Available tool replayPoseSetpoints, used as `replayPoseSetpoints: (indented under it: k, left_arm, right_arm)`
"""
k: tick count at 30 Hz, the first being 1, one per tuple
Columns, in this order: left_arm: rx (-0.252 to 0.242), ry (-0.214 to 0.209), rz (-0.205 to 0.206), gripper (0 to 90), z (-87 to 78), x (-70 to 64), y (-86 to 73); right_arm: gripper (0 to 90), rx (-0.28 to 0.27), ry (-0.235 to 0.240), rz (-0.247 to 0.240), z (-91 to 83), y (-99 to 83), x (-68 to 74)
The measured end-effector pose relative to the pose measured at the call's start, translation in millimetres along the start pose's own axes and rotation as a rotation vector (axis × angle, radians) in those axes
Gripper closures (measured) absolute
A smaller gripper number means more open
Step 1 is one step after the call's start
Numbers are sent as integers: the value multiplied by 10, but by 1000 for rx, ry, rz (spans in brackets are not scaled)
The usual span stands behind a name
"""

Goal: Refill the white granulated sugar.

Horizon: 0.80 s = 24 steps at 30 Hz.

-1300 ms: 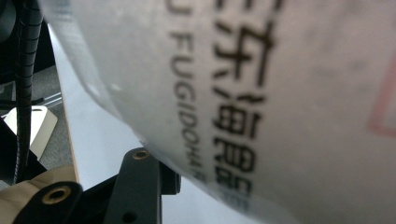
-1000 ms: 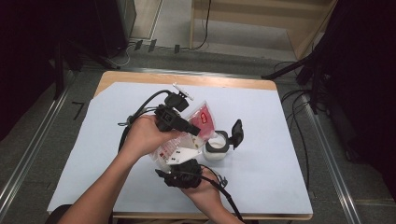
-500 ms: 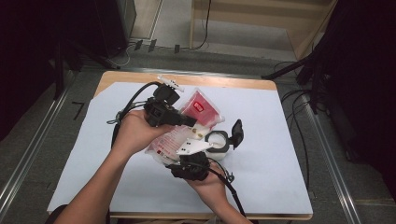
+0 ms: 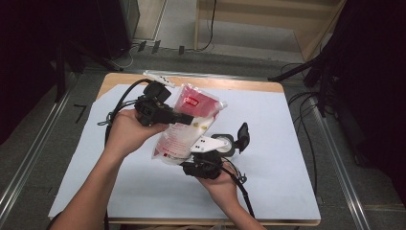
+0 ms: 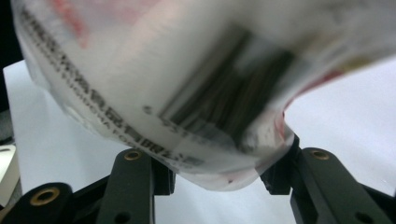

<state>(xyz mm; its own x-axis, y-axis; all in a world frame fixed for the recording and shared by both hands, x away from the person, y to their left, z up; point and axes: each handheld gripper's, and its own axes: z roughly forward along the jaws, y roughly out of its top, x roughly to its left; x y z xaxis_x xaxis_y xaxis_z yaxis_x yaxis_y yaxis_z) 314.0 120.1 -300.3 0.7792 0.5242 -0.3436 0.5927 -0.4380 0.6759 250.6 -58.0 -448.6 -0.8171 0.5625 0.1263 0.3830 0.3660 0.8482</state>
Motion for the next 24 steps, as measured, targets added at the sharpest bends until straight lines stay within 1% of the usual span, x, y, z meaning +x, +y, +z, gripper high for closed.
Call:
replayPoseSetpoints:
  k: [3, 4, 5, 6, 7, 8, 10, 11, 12, 13, 14, 16, 18, 19, 21, 24]
  left_arm:
    - [-8, -7, 4, 859, -52, -6, -10]
    - [-10, 2, 11, 863, -77, -10, -15]
    - [5, 14, 18, 866, -104, -10, -14]
    - [5, 14, 18, 866, -104, -10, -14]
    - [-7, 2, 24, 866, -134, 1, -28]
    - [-8, -4, 33, 867, -148, 11, -33]
    - [-7, -4, 32, 881, -155, 13, -38]
    - [-8, 7, 39, 881, -158, 20, -40]
    - [-2, 7, 39, 889, -160, 22, -40]
    - [-5, 10, 37, 893, -154, 29, -44]
    - [7, 12, 37, 896, -159, 37, -42]
    - [-2, 7, 17, 898, -161, 58, -48]
    - [-20, 3, 10, 898, -192, 80, -53]
    - [-36, 16, 14, 898, -231, 95, -56]
    - [-41, 48, 10, 897, -270, 121, -61]
    - [-42, 93, 0, 896, -298, 200, -83]
  right_arm:
    - [555, -7, -7, 49, -14, -17, -73]
    - [561, -3, -8, 63, -19, -18, -89]
    - [561, -7, -16, 84, -27, -21, -119]
    - [561, -7, -16, 84, -27, -21, -119]
    - [560, -8, -14, 107, -46, -20, -156]
    - [560, -10, -17, 109, -54, -18, -168]
    - [560, -12, -14, 115, -56, -17, -170]
    - [559, -10, -6, 114, -52, -16, -166]
    - [555, -3, -1, 110, -42, -16, -145]
    - [558, 1, 8, 107, -27, -17, -125]
    - [558, 7, 12, 101, -18, -17, -112]
    - [557, 12, 30, 101, 3, -21, -103]
    - [552, 27, 41, 106, 23, -29, -108]
    - [552, 51, 46, 113, 40, -40, -125]
    - [550, 55, 53, 124, 44, -52, -140]
    - [547, 55, 60, 133, 47, -52, -146]
